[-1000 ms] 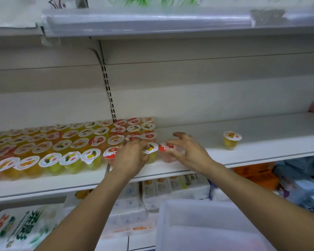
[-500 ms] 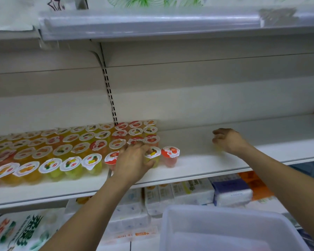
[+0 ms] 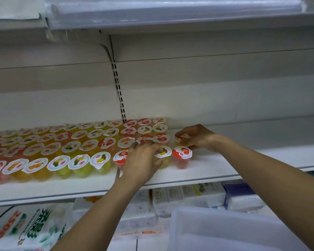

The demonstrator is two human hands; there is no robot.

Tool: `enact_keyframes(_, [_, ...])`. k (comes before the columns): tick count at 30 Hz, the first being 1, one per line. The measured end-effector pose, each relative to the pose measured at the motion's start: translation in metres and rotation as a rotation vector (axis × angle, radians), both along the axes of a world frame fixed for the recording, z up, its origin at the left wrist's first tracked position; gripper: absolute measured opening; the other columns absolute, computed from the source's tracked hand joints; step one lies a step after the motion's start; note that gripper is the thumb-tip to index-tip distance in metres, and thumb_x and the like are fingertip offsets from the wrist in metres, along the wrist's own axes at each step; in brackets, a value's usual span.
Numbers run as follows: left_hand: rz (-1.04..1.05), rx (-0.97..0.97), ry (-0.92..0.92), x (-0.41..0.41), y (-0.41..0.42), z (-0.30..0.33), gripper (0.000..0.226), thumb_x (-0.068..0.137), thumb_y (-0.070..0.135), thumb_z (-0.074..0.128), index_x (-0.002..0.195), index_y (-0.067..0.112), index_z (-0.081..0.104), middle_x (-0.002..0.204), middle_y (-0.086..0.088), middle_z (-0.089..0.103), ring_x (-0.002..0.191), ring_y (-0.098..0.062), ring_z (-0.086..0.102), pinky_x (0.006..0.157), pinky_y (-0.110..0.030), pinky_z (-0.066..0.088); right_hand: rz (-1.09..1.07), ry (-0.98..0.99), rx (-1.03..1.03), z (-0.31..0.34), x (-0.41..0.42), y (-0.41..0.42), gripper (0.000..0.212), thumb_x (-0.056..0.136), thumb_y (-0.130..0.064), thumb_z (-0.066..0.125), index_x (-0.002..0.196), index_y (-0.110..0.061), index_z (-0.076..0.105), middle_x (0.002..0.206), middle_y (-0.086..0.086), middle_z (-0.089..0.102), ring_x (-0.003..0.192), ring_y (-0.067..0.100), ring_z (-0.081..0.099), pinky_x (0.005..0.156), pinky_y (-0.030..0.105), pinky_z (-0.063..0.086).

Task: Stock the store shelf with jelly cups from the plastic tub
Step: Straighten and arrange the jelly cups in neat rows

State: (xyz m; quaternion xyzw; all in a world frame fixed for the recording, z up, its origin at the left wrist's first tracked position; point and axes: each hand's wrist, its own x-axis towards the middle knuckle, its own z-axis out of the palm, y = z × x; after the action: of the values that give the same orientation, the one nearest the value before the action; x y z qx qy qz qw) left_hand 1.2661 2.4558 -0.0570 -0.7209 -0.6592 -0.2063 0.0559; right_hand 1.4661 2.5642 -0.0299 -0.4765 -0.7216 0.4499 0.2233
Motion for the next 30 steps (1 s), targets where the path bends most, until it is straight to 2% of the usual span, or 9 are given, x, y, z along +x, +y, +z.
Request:
enact_keyframes(4, [-0.007, 0.006, -0.006, 0.001, -0.002, 0.0, 0.028, 0.085, 0.039, 0.064, 0.111, 0.032, 0.061, 0.119, 0.011, 0.06, 0.111, -0.013, 0.053, 0.11, -0.037, 0.026, 0.028, -0.015, -0.005, -0.003, -0.009, 0.002, 0.034, 0.083, -0.013, 0.074, 0.115, -0.022, 0.068, 0.123, 0.005, 0.061, 0.096, 0.012, 0.065, 0.068, 0.018, 0.055])
enact_keyframes(8, [-0.005, 0.003, 0.002, 0.002, -0.004, 0.0, 0.034, 0.085, 0.04, 0.062, 0.117, 0.03, 0.057, 0.124, 0.009, 0.057, 0.116, -0.015, 0.051, 0.111, -0.037, 0.026, -0.011, 0.022, 0.015, -0.007, -0.009, -0.004, 0.031, 0.085, -0.035, 0.071, 0.116, -0.031, 0.067, 0.125, -0.002, 0.06, 0.109, 0.014, 0.061, 0.086, 0.027, 0.055])
enact_keyframes(10, [-0.011, 0.001, 0.005, 0.002, -0.006, 0.001, 0.043, 0.085, 0.043, 0.061, 0.125, 0.03, 0.052, 0.132, 0.008, 0.053, 0.121, -0.016, 0.048, 0.112, -0.037, 0.024, -0.018, 0.038, 0.075, -0.007, -0.004, -0.012, 0.04, 0.079, -0.051, 0.072, 0.118, -0.041, 0.063, 0.125, -0.013, 0.058, 0.118, 0.012, 0.055, 0.094, 0.03, 0.049])
enact_keyframes(12, [-0.023, -0.013, 0.022, 0.001, -0.005, 0.002, 0.055, 0.085, 0.047, 0.061, 0.136, 0.033, 0.043, 0.142, 0.008, 0.046, 0.129, -0.016, 0.043, 0.116, -0.039, 0.019, 0.051, 0.01, 0.144, -0.008, 0.004, -0.021, 0.058, 0.07, -0.059, 0.075, 0.124, -0.049, 0.055, 0.134, -0.017, 0.05, 0.125, 0.012, 0.046, 0.1, 0.031, 0.041])
enact_keyframes(15, [-0.014, -0.055, 0.101, -0.002, -0.001, 0.007, 0.069, 0.084, 0.053, 0.061, 0.145, 0.036, 0.032, 0.149, 0.01, 0.039, 0.136, -0.015, 0.036, 0.119, -0.041, 0.011, 0.174, -0.148, 0.209, -0.012, 0.011, -0.034, 0.086, 0.065, -0.051, 0.082, 0.139, -0.046, 0.04, 0.144, -0.017, 0.031, 0.126, 0.005, 0.033, 0.1, 0.024, 0.033])
enact_keyframes(18, [-0.007, -0.135, 0.163, -0.004, 0.006, 0.011, 0.075, 0.084, 0.056, 0.06, 0.147, 0.037, 0.026, 0.153, 0.01, 0.033, 0.141, -0.014, 0.029, 0.12, -0.044, 0.007, 0.185, -0.266, 0.314, -0.02, 0.009, -0.04, 0.097, 0.061, -0.041, 0.087, 0.143, -0.043, 0.036, 0.151, -0.013, 0.021, 0.135, 0.008, 0.03, 0.111, 0.027, 0.032])
enact_keyframes(20, [-0.014, -0.172, 0.191, -0.004, 0.009, 0.012, 0.075, 0.084, 0.057, 0.06, 0.148, 0.037, 0.025, 0.154, 0.009, 0.032, 0.142, -0.013, 0.027, 0.12, -0.044, 0.005, 0.154, -0.282, 0.377, -0.023, 0.008, -0.043, 0.092, 0.064, -0.034, 0.086, 0.143, -0.038, 0.039, 0.153, -0.008, 0.023, 0.137, 0.012, 0.032, 0.111, 0.027, 0.032])
enact_keyframes(24, [-0.027, -0.175, 0.205, -0.002, 0.011, 0.011, 0.068, 0.085, 0.055, 0.06, 0.145, 0.037, 0.033, 0.154, 0.01, 0.033, 0.142, -0.012, 0.029, 0.12, -0.044, 0.002, 0.146, -0.295, 0.479, -0.022, 0.006, -0.047, 0.075, 0.07, -0.027, 0.082, 0.137, -0.032, 0.049, 0.147, -0.005, 0.036, 0.13, 0.01, 0.041, 0.101, 0.018, 0.036])
enact_keyframes(30, [-0.026, -0.172, 0.177, -0.003, 0.01, 0.008, 0.068, 0.085, 0.055, 0.06, 0.145, 0.037, 0.034, 0.153, 0.011, 0.034, 0.141, -0.011, 0.029, 0.12, -0.046, 0.003, 0.159, -0.314, 0.48, -0.019, 0.005, -0.049, 0.071, 0.075, -0.028, 0.08, 0.139, -0.029, 0.05, 0.149, -0.007, 0.037, 0.141, 0.011, 0.028, 0.111, 0.028, 0.034])
